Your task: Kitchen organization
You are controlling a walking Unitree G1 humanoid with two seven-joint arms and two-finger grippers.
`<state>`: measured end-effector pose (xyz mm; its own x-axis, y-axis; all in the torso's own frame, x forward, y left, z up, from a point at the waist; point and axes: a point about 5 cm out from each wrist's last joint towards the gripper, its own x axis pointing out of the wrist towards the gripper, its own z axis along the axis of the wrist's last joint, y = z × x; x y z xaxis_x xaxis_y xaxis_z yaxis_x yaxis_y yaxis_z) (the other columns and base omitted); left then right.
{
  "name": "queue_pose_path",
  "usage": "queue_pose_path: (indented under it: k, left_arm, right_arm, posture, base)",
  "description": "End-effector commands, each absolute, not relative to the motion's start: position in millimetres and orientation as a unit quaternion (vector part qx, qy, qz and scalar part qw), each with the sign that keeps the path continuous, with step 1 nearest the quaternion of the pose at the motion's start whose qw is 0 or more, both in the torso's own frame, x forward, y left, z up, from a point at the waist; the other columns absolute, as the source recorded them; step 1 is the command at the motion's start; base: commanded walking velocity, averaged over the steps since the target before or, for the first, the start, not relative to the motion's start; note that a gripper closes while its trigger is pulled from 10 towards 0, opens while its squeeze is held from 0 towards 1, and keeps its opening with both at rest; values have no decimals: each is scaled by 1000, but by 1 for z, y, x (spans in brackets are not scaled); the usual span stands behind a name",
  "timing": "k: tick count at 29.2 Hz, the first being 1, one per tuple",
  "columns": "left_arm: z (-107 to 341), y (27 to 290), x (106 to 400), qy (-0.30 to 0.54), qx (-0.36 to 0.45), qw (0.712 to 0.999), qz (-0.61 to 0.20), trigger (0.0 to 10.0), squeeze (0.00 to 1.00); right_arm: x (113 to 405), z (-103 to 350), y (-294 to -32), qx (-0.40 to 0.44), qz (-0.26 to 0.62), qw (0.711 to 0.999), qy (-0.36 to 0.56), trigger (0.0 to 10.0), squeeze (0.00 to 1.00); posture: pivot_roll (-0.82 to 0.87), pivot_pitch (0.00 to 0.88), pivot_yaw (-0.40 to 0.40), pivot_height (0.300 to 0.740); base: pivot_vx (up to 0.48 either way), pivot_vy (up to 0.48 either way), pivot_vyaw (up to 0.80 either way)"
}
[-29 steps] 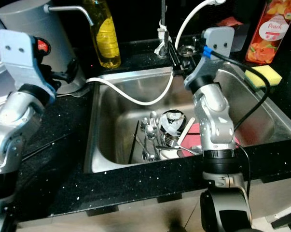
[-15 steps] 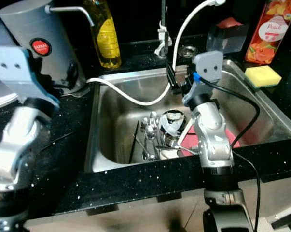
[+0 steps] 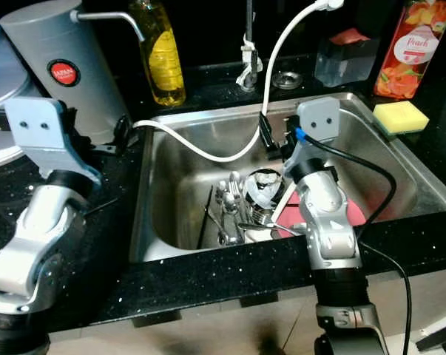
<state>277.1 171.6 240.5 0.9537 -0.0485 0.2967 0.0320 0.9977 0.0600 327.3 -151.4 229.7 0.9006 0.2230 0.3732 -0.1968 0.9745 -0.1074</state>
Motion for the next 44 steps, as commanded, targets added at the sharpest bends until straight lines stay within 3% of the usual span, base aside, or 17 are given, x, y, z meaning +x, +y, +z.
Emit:
queue_pose_path:
  k: [1, 13, 19, 44]
  left_arm:
    - [243, 174, 278, -157, 31, 987, -12, 10000, 0]
    - [283, 182, 290, -230, 38, 972, 6, 10000, 0]
    - [307, 176, 292, -263, 38, 964, -24, 10000, 0]
    - [295, 166, 293, -246, 28, 968, -41, 10000, 0]
  right_arm:
    - [327, 244, -152, -39, 113, 969, -215, 10000, 0]
    - [333, 276, -154, -38, 103, 958, -264, 10000, 0]
    - [331, 308, -153, -26, 103, 945, -310, 10000, 0]
    - [333, 305, -144, 0, 113, 945, -305, 10000, 0]
  posture:
    - [-73, 9, 76, 740]
    - [-73, 12, 75, 740]
    - [-76, 13, 75, 740]
    - [-72, 23, 71, 740]
  base:
    - [0, 0, 0]
    - [0, 0, 0]
    - [0, 0, 0]
    - [0, 0, 0]
